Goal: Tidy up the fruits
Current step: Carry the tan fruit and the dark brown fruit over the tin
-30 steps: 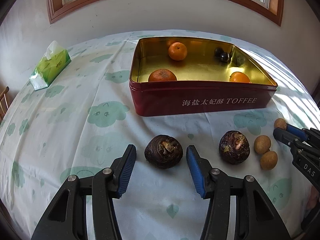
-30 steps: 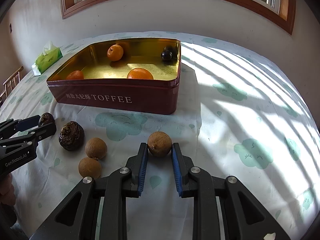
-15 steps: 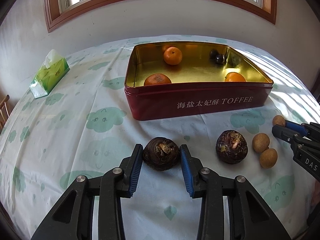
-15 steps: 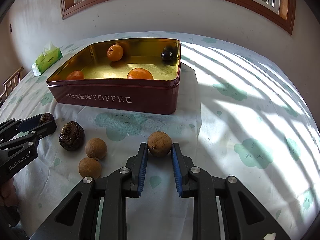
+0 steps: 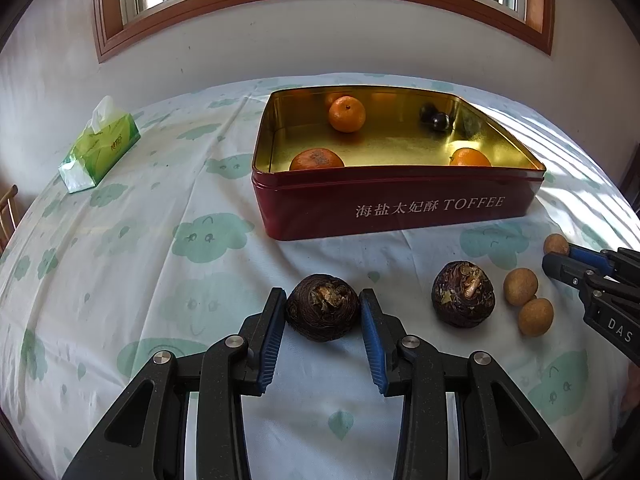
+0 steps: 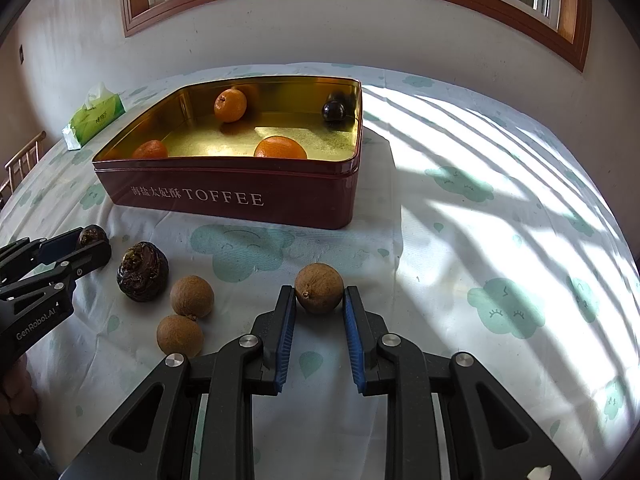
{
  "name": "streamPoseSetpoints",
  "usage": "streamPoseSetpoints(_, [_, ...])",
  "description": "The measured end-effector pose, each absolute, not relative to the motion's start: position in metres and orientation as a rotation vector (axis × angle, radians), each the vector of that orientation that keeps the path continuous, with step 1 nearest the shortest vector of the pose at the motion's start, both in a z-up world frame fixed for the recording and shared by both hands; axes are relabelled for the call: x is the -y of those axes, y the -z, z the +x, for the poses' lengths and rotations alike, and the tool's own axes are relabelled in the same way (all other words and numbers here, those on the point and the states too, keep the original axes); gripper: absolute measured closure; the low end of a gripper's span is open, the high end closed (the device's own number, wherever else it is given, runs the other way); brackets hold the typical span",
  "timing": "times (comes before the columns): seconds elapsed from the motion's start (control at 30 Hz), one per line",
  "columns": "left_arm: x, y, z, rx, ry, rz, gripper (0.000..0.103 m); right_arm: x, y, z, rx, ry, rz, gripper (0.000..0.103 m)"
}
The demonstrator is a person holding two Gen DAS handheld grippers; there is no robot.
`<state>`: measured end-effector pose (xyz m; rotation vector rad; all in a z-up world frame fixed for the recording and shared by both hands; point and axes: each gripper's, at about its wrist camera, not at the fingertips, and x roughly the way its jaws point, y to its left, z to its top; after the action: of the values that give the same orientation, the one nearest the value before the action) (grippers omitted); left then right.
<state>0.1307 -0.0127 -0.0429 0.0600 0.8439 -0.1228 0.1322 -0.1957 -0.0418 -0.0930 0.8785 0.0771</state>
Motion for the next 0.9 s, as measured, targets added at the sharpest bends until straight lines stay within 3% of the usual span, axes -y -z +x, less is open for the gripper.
streamPoseSetpoints(0.43, [0.009, 0.036, 0.132, -0.846, 0.144, 0.033, 0.065, 0.186, 0.037, 0.133, -0.913, -0.095, -0.089, 0.081])
streamPoseSetpoints(0.9, [-0.003, -0.001, 0.133, -0.760, 0.161, -0.001, 0.065, 0.179, -0.006, 0.141, -0.840, -0.138, -0.047, 0.081])
